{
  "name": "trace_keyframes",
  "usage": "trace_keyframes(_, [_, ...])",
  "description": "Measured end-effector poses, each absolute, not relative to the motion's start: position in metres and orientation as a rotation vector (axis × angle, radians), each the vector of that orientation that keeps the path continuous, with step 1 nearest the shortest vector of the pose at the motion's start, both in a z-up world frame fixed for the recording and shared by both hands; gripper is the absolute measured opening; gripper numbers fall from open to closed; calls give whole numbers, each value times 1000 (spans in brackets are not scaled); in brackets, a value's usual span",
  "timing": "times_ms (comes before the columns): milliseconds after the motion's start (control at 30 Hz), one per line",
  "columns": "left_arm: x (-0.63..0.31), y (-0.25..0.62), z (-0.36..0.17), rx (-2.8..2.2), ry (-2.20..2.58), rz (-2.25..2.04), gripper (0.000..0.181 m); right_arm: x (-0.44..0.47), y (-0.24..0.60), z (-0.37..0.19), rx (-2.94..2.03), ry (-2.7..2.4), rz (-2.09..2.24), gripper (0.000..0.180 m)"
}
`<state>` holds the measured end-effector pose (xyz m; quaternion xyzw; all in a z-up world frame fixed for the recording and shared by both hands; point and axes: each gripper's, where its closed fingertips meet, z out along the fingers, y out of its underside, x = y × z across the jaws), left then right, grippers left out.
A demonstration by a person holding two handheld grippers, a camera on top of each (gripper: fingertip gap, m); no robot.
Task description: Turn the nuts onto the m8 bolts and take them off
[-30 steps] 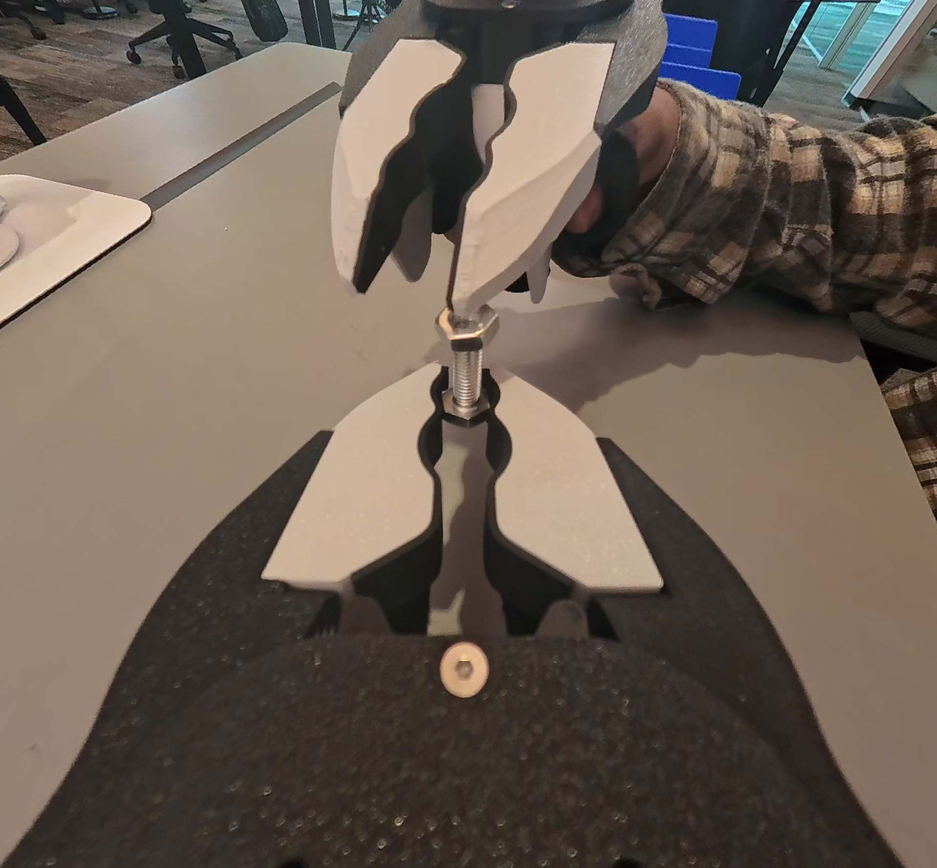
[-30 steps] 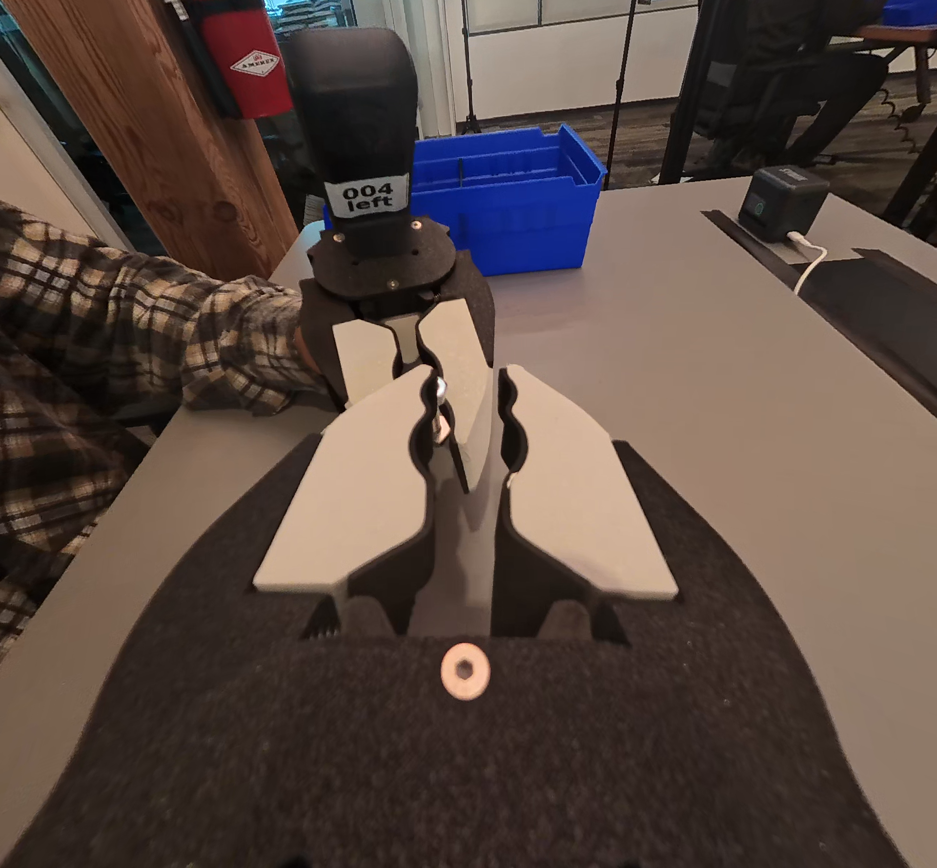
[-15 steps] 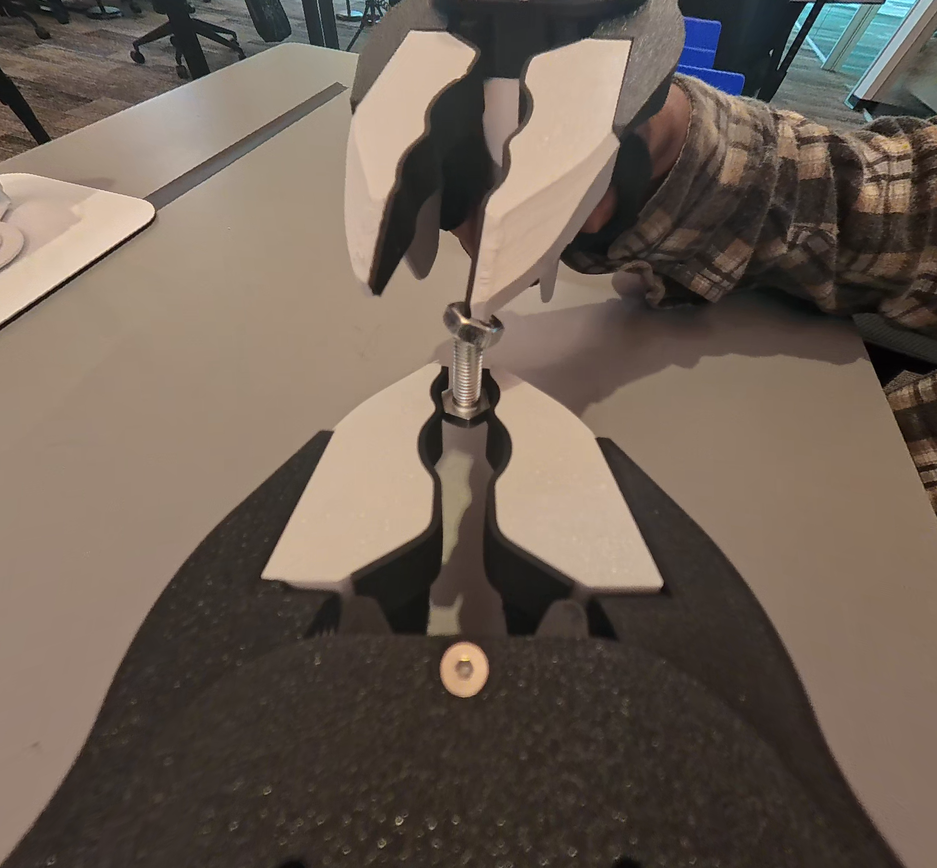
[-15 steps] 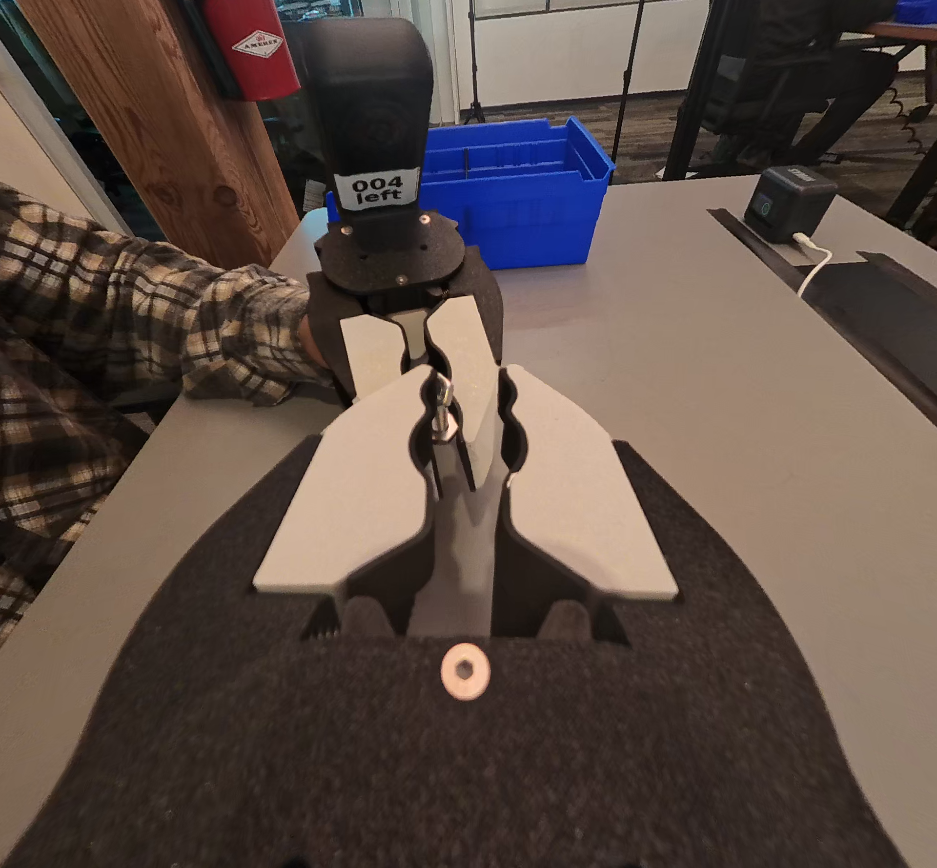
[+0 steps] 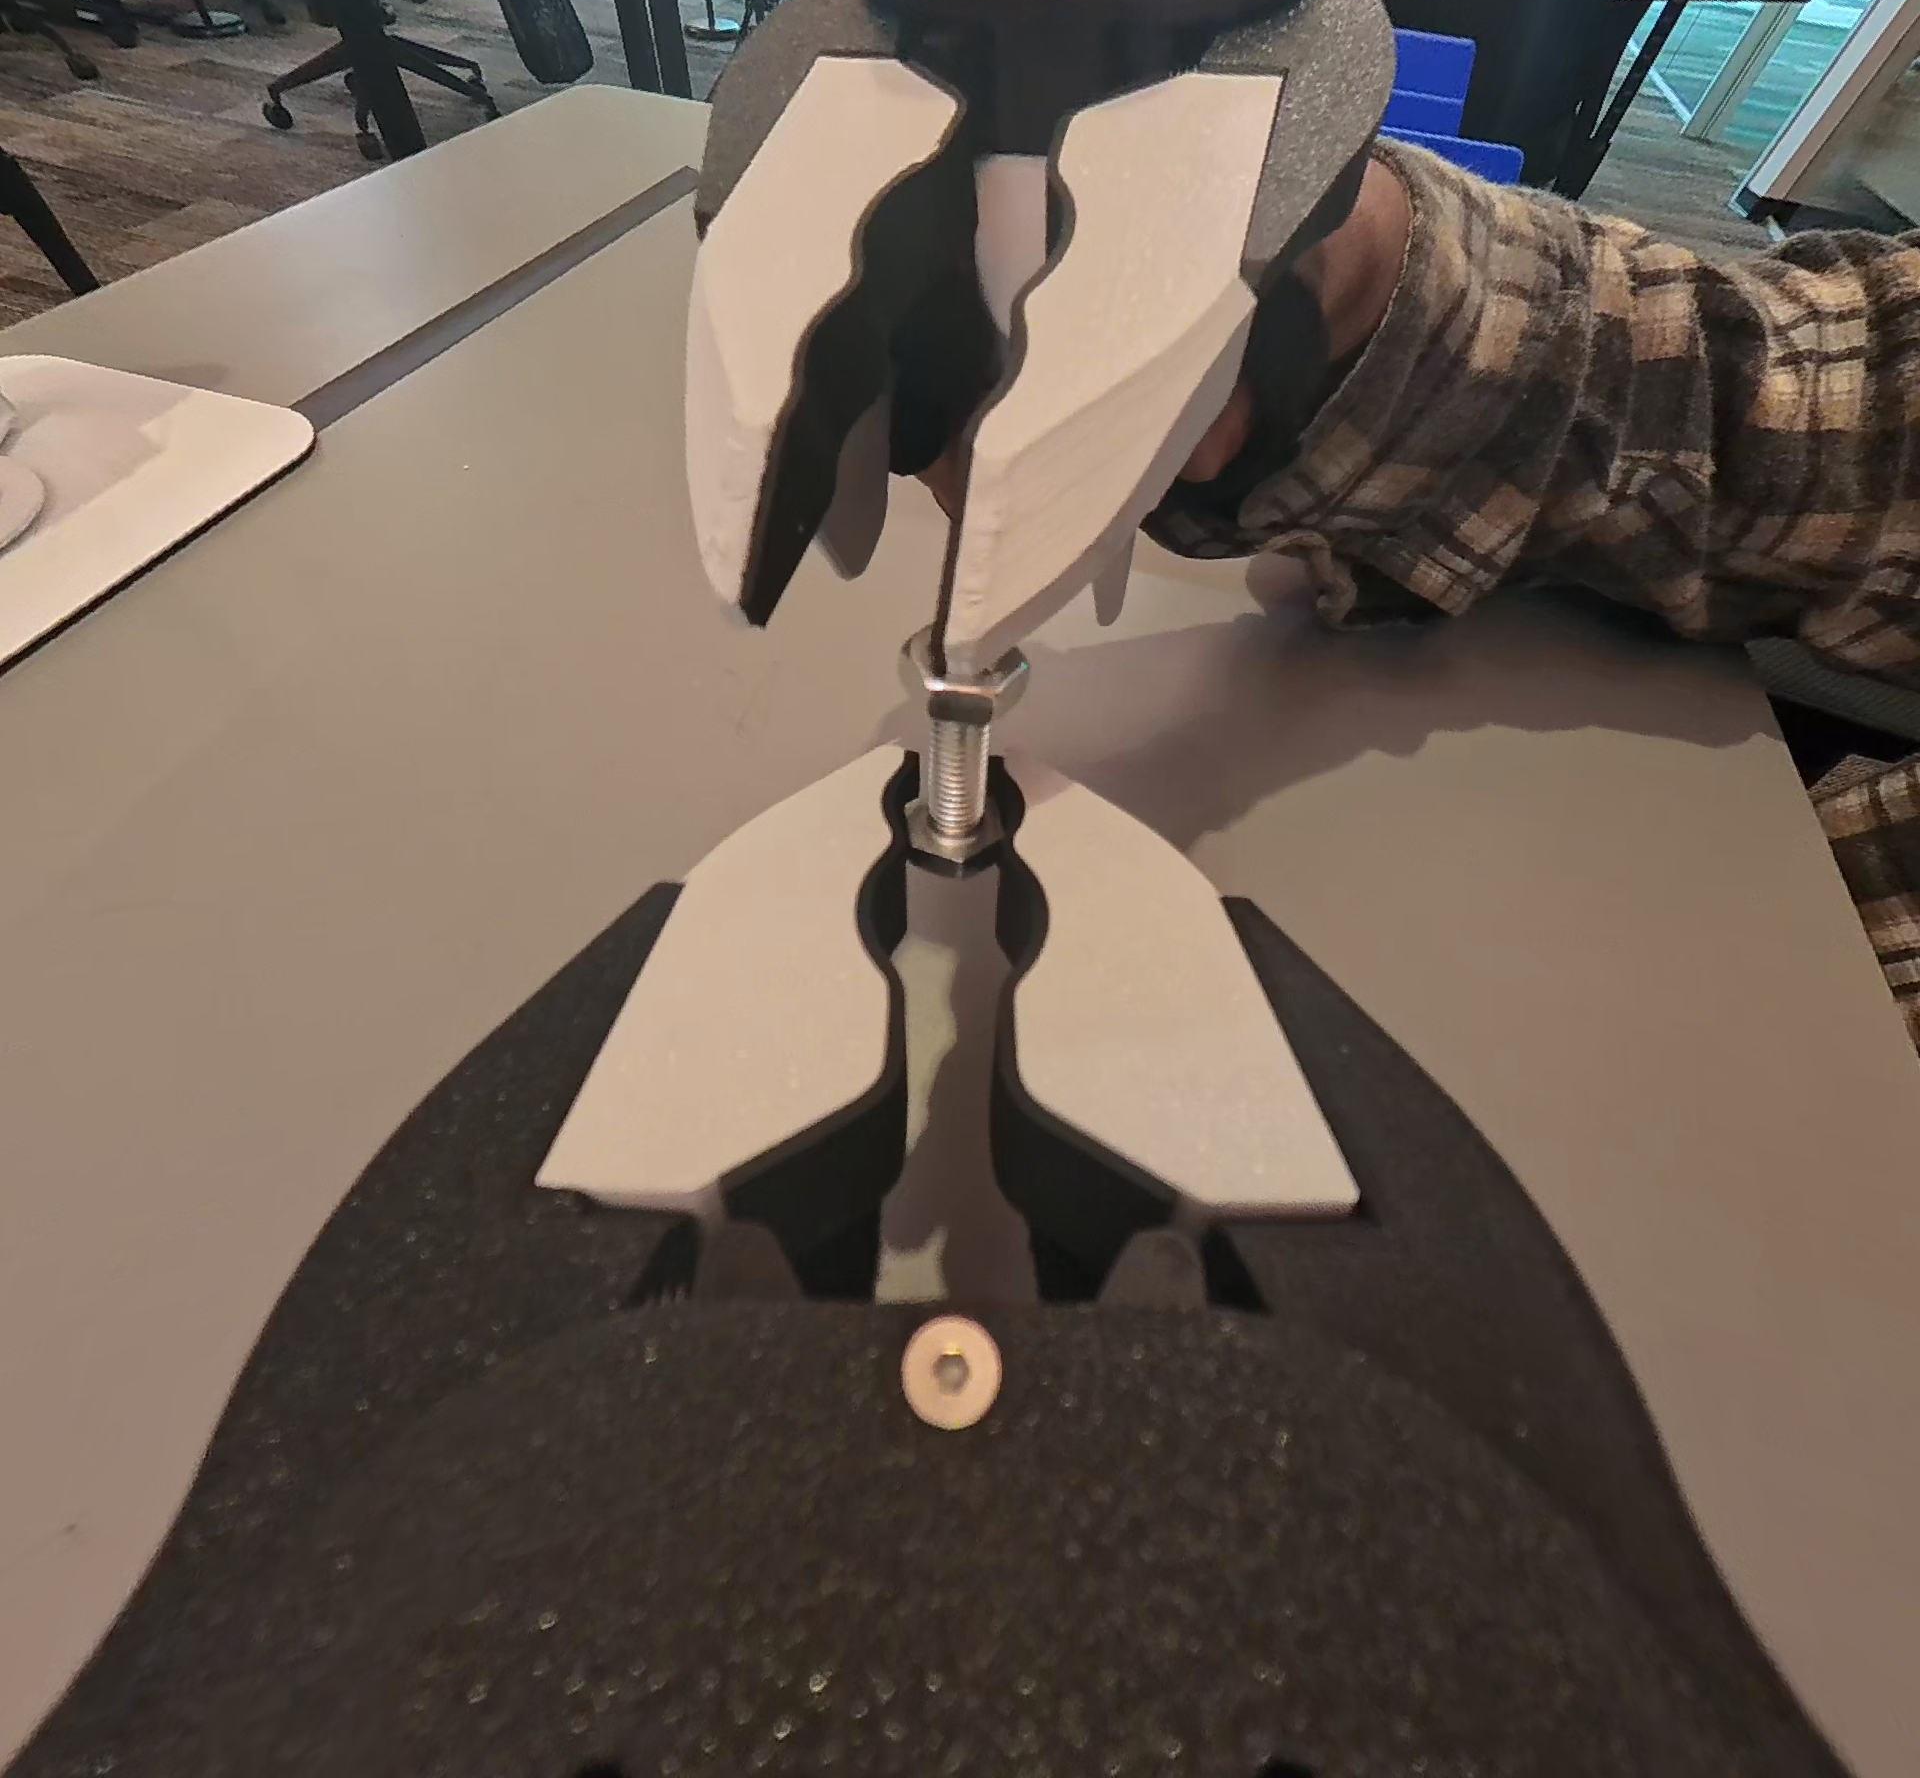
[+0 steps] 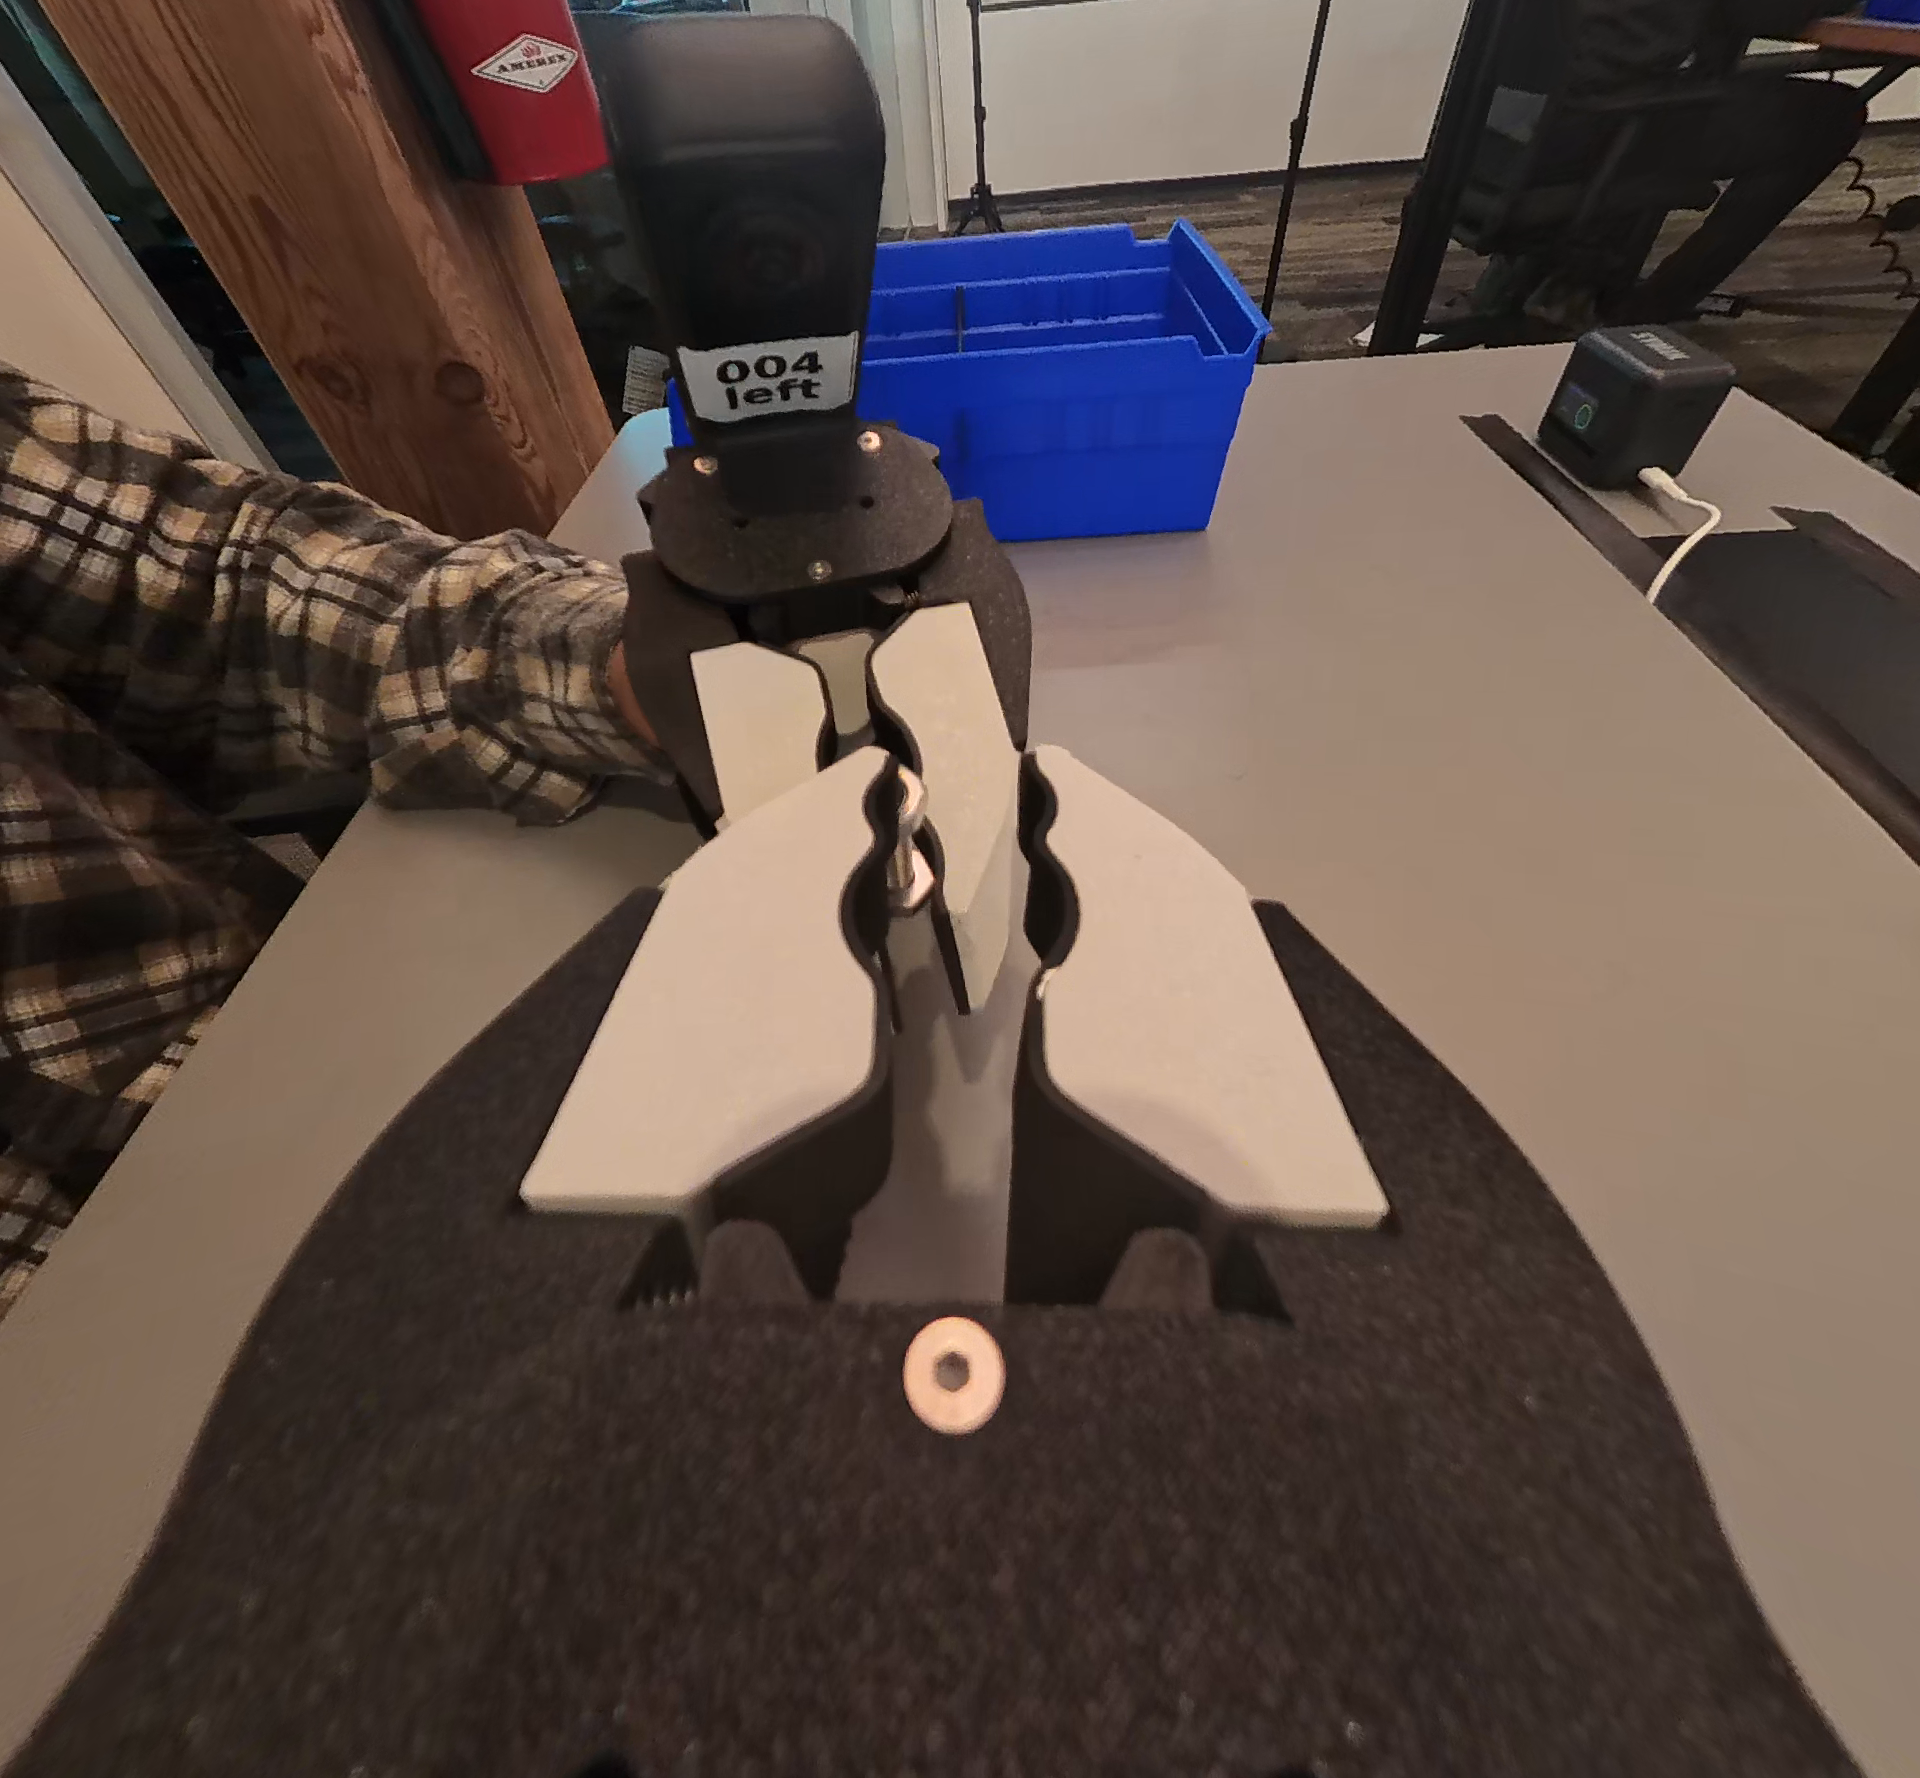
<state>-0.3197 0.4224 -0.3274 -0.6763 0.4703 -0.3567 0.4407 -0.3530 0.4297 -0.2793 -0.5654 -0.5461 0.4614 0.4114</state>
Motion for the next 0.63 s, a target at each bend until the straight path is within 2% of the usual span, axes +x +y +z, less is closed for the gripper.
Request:
trace_keyframes(300, [-320, 423, -327, -1677, 1167, -883, 12, -351, 427, -273, -1395, -1362, 1200, 24])
trace_keyframes(633, [-320, 423, -324, -1667, 1159, -884, 12, -359, 398, -281, -1305, -1444, 1282, 66])
